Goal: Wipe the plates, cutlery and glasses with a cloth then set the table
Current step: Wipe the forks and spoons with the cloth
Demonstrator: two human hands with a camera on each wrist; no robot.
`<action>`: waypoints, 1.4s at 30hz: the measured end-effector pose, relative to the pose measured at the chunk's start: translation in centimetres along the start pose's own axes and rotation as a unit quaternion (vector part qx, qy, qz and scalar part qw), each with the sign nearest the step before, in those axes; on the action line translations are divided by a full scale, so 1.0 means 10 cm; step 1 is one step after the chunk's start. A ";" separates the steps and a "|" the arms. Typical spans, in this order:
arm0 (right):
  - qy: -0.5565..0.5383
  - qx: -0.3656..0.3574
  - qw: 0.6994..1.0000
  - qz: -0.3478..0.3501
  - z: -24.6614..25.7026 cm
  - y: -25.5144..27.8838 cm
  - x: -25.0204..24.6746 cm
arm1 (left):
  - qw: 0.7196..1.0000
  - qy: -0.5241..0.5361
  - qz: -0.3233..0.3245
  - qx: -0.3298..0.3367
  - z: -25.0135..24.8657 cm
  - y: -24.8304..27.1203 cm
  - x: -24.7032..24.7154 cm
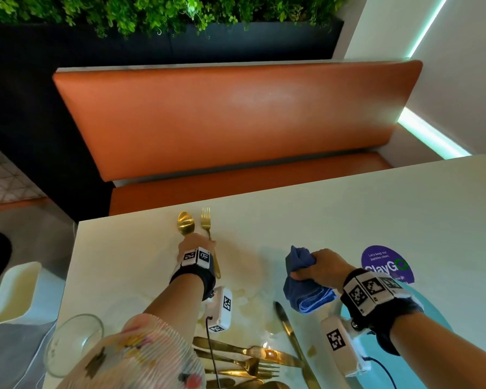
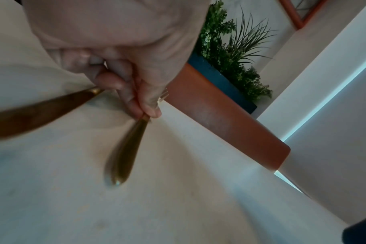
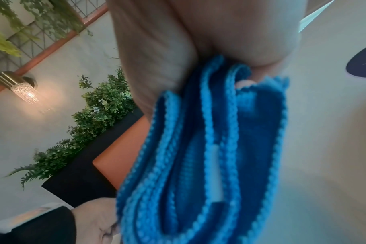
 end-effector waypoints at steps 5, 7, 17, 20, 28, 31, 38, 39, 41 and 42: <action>-0.018 0.012 1.000 -0.013 -0.05 0.00 -0.05 | 0.996 0.063 -0.056 -0.023 0.02 -0.02 0.05; -0.027 0.014 0.999 -0.017 -0.06 0.01 -0.06 | 0.996 0.052 -0.071 -0.016 0.02 -0.01 0.04; -0.087 0.019 0.995 -0.032 -0.12 0.28 -0.09 | 0.996 0.008 -0.085 0.011 0.16 0.12 -0.02; -0.139 0.019 0.989 -0.037 -0.16 0.38 -0.08 | 0.997 0.004 -0.077 0.029 0.15 0.25 -0.05; -0.384 0.021 0.923 -0.020 -0.35 0.73 0.18 | 0.972 -0.122 0.092 0.179 0.25 1.04 0.21; -0.421 0.003 0.907 -0.006 -0.42 0.85 0.33 | 0.943 -0.207 0.147 0.216 0.45 1.33 0.36; -0.485 0.018 0.873 -0.041 -0.65 1.02 0.60 | 0.911 -0.258 0.174 0.270 0.76 1.82 0.63; -0.481 0.023 0.875 -0.044 -0.69 1.06 0.64 | 0.899 -0.284 0.174 0.284 0.79 1.89 0.68; -0.466 0.040 0.882 -0.054 -0.76 1.12 0.70 | 0.872 -0.347 0.165 0.302 0.86 2.01 0.79; -0.459 0.048 0.885 -0.057 -0.80 1.13 0.73 | 0.861 -0.377 0.152 0.306 0.90 2.03 0.85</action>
Point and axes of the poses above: each hand's wrist, its own y-axis away from the middle knuckle, its own x-axis out of the palm, z = x × y, the point moved 3 cm from there along -y, towards the middle knuckle, and after that the axes turned 2 degrees about z, right-handed, at the moved point
